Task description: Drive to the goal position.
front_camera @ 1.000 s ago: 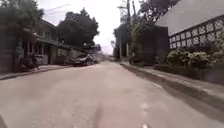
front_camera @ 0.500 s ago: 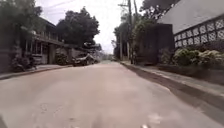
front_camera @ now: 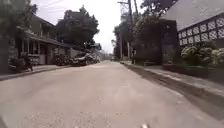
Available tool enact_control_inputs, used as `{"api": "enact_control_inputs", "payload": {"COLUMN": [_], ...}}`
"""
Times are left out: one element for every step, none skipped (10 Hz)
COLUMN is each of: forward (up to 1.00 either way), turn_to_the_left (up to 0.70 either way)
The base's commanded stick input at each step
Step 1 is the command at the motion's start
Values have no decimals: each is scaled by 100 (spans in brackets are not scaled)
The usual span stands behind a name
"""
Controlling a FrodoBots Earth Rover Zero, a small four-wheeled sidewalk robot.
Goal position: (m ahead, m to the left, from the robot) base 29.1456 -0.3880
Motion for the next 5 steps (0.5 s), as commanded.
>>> {"api": "enact_control_inputs", "payload": {"forward": [70,70,70,70,70], "turn_to_the_left": [0,0,0,0,0]}}
